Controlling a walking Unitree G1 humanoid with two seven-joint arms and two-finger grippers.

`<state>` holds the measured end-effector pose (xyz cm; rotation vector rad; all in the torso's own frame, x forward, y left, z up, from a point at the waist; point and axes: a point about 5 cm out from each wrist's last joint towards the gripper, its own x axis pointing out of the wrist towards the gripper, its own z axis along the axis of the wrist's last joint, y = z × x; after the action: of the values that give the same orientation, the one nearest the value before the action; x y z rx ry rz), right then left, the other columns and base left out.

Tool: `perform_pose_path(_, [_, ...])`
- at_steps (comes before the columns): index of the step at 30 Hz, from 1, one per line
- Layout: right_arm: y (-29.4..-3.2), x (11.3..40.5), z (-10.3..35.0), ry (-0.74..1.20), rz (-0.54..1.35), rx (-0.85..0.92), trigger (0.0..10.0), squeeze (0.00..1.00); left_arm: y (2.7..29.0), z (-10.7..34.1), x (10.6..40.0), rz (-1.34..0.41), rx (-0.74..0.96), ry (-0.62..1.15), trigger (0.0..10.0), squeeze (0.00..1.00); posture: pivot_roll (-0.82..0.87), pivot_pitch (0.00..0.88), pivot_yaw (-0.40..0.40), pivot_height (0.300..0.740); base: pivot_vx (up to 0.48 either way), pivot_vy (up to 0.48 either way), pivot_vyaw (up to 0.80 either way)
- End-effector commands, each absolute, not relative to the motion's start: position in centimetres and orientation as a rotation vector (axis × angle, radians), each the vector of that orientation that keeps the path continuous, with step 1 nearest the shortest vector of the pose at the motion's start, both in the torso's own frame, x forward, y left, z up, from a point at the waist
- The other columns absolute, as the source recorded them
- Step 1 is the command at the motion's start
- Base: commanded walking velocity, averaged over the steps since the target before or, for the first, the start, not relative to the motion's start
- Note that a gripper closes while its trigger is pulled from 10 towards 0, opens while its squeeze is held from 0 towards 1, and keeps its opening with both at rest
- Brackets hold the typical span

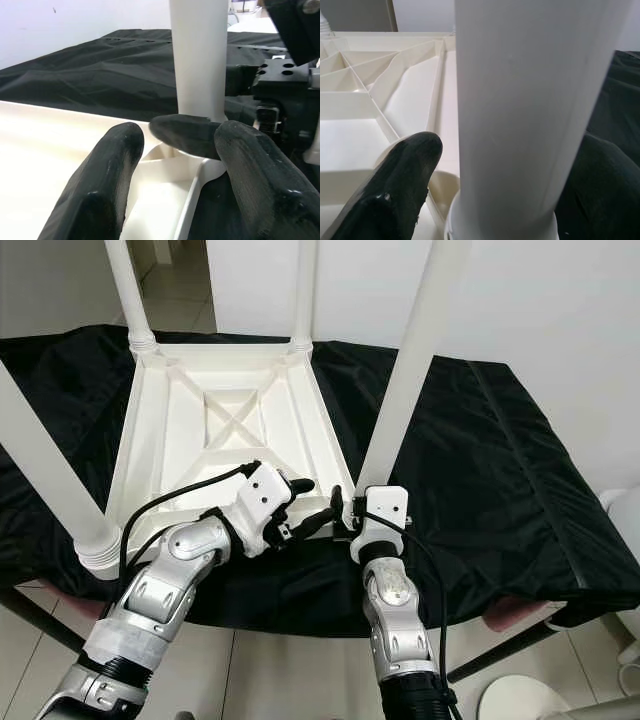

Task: Building children table

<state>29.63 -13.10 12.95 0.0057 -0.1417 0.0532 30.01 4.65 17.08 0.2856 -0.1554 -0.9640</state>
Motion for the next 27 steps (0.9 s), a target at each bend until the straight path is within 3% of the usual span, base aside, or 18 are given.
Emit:
perform_pose_path(1, [-13.4,29.3,12.9,-0.152,0.055,0.010,10.0,0.00,5.3,16.9,30.3,-0.853,0.274,-0.157,10.0,0.00,0.02,0.072,-0.045,0.740,0.000,0.000,0.00])
perform_pose_path(5, [-13.6,29.0,12.3,-0.142,0.113,0.030,10.0,0.00,6.1,16.3,30.3,-0.868,0.323,-0.150,10.0,0.00,0.02,0.069,-0.040,0.740,0.000,0.000,0.00])
perform_pose_path(13, [-15.2,28.6,12.1,-0.147,0.239,0.024,10.0,0.00,6.3,15.8,29.1,-1.040,0.260,-0.110,10.0,0.00,0.01,0.060,-0.026,0.740,0.000,0.000,0.00])
perform_pose_path(27, [-17.1,30.1,12.7,-0.130,0.420,-0.094,10.0,0.00,6.2,16.1,27.9,-1.127,0.215,-0.124,10.0,0.00,0.02,0.044,-0.053,0.740,0.000,0.000,0.00])
